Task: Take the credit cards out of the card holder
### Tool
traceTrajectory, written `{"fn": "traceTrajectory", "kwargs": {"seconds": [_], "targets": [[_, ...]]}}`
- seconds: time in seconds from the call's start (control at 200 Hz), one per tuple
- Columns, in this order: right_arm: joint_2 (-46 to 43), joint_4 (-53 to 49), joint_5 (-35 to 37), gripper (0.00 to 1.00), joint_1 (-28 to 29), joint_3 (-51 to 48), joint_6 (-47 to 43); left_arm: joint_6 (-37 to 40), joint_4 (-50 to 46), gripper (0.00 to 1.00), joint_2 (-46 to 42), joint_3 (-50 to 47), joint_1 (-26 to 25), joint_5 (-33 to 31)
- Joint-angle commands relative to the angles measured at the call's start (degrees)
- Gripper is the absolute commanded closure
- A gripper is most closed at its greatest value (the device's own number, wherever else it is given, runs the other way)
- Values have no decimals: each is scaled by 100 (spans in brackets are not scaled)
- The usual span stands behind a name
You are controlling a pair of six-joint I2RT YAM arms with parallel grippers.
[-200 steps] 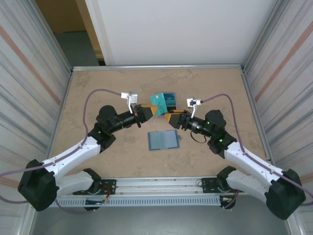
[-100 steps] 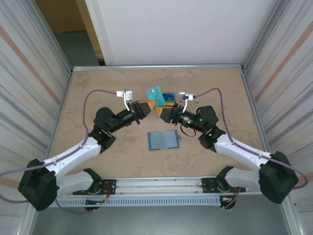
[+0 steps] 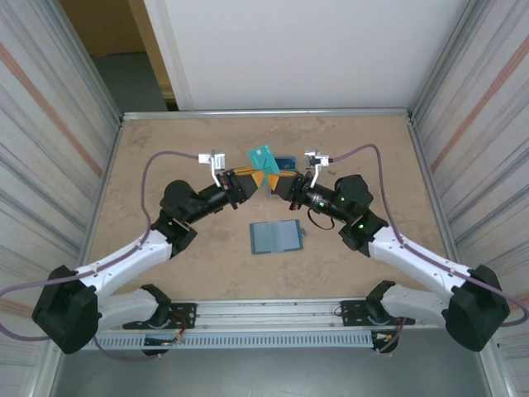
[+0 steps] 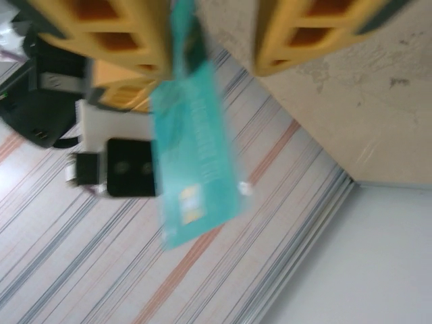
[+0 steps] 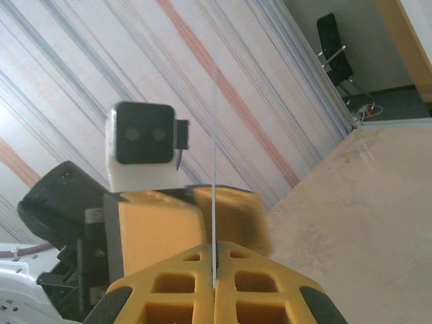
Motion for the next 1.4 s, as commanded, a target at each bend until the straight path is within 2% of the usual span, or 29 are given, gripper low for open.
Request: {"fn": "traceTrajectory", "kwargs": {"seconds": [0.0,0.065,0.17,0.311,0.466,0.591,0.862,0.967,1.158,1.393], "targets": [[-392,-1099,387,100,-26,348,-503,711,-1063,30,-331,389,81,91],[-664,-1720,492,100,-104,449,-585,1152,-1709,17,-549,585,166,-18],[-877,-2708,250,100,-418,690,-697,1831,-2712,7,-824,952,415,-2],[-919,-4020,-165,100,-764,1123,-1174,3026,-4282,5,-815,1700,679,324],[-864,-4997,-377,100,-774,1497,-2030,4827,-6225,8,-505,2876,707,574],[-677,-5501,-594,100,-759,1798,-2670,5761,-6761,10,-362,3462,707,671],[5,-6383,-1063,100,-716,2486,-3844,7569,-8191,18,447,4632,708,1644],[298,-6752,-1328,100,-668,2740,-4252,8061,-8363,27,709,4757,707,1839],[854,-7388,-1337,100,-449,3221,-4851,9041,-9154,28,1288,5222,709,2314],[1160,-7570,-1339,100,-367,3464,-5131,9841,-10184,39,1797,5647,655,2585]]}}
